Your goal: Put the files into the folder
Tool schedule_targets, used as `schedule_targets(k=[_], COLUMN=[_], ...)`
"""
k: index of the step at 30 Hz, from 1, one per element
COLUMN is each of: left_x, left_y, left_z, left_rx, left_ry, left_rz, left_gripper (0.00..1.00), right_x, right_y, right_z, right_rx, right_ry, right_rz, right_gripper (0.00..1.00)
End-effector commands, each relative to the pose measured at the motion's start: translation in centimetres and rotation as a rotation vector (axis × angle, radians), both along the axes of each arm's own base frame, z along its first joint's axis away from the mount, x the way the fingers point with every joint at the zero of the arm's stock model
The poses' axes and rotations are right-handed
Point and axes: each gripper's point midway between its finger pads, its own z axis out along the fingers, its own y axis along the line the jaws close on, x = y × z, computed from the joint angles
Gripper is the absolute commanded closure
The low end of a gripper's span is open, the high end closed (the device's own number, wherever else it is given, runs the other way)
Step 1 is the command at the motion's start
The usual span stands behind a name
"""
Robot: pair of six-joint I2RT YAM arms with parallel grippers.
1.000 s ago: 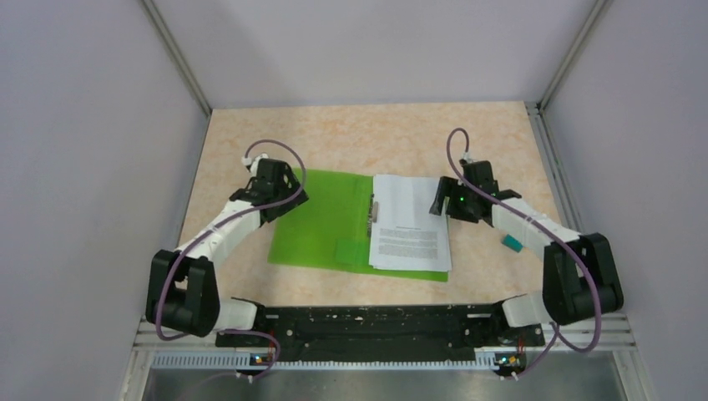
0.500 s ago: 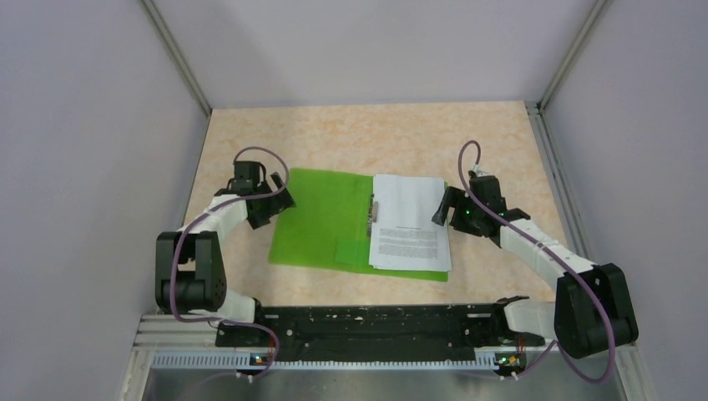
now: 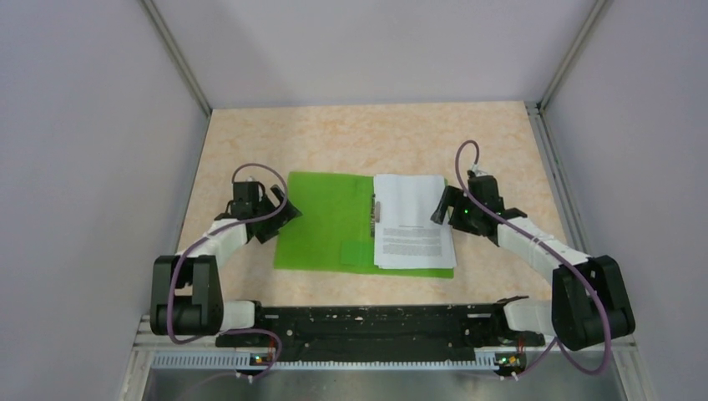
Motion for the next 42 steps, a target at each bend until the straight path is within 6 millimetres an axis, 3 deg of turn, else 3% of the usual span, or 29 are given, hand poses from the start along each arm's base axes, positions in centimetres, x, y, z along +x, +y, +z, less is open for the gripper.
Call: schedule_targets(k=[1, 6, 15, 25, 29, 35, 42], left_x=[-2.7, -4.2, -4.4, -4.1, -4.2, -4.3, -4.2], left_y=[-2.0, -2.0, -2.3, -2.4, -2.4, -2.7, -2.9], left_z=[-0.1, 0.1, 0.5, 1.0, 1.0, 1.0, 1.0], left_rx=[-0.061, -0.031, -0.022, -0.015, -0.019, -0.025, -0.021], left_ry=[0.039, 0.035, 0.028, 0.011, 0.007, 0.003, 0.003], left_rz=[0.027, 0.079, 0.102, 0.086, 0.087, 0.083, 0.078], left_gripper=[0.01, 0.02, 0.01, 0.02, 0.02, 0.02, 0.02], right_x=[1.7, 1.1, -0.7, -1.1, -1.9, -2.8, -2.8], right_y=[-0.3, -1.1, -3.0, -1.0, -0.3, 0.5, 0.0], right_z=[0.9, 0.5, 0.2, -2.1, -2.6, -2.4, -1.5], right_rx=[-0.013, -0.054, -0.121, -0.054, -0.031, -0.051, -0.078], right_ry=[-0.052, -0.031, -0.015, 0.034, 0.055, 0.056, 0.025], right_rz=[-0.012, -0.029, -0.079, 0.014, 0.035, 0.038, 0.013], right_gripper=[0.16, 0.16, 0.15, 0.15, 0.1, 0.1, 0.1])
